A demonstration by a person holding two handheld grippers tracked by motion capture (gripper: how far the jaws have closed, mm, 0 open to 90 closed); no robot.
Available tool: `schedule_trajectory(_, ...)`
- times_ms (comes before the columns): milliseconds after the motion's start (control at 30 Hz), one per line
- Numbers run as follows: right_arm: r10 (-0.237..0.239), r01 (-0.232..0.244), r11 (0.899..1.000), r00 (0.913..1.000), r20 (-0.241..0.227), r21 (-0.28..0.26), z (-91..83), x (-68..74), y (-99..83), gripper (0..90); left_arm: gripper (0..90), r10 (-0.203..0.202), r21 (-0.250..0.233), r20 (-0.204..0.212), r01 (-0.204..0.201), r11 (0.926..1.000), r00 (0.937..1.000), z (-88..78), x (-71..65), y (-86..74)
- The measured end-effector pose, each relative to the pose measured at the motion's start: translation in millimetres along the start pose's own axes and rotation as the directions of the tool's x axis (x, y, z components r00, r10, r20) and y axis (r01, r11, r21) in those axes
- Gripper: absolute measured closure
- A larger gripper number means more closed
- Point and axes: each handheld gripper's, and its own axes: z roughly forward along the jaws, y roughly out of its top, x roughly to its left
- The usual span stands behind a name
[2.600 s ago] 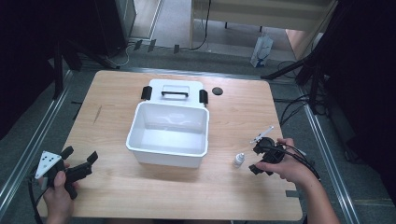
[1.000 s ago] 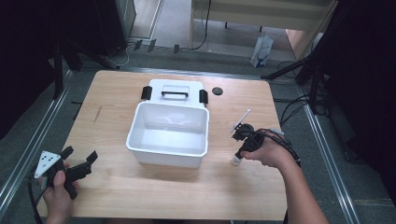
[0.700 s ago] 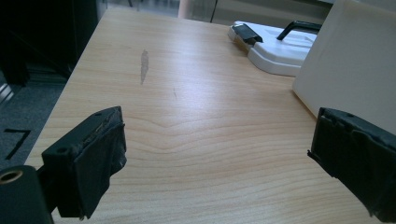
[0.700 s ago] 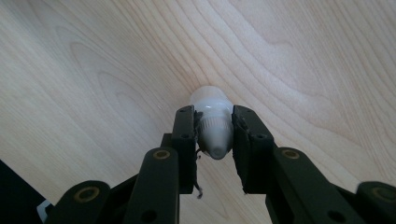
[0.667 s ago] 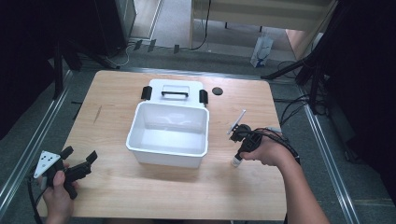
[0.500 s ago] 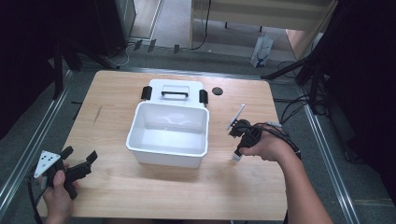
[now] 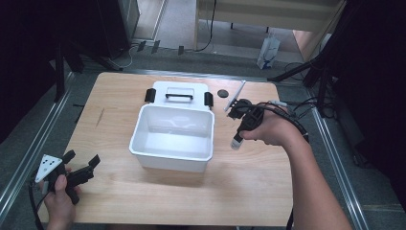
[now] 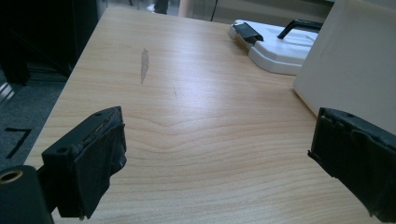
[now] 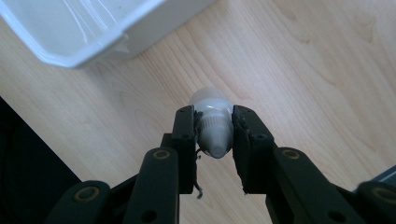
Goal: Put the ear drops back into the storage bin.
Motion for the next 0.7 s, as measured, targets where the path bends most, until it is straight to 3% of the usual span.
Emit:
schedule_trajectory(400,-0.074,0.074,0.997,0.997,0.024,-0.005,-37.0,17.5,44.7,72.0,4.1,0.007,0.006,-0.002,-0.007,1.0,1.0,0.5,-0.7,0.1)
schedule_trajectory(700,-0.125,0.126,0.992,0.9916,0.032,-0.013,-41.9,34.1,75.2,72.0,4.1,0.006,0.009,-0.003,-0.006,0.9999,1.0,0.6,-0.8,0.1)
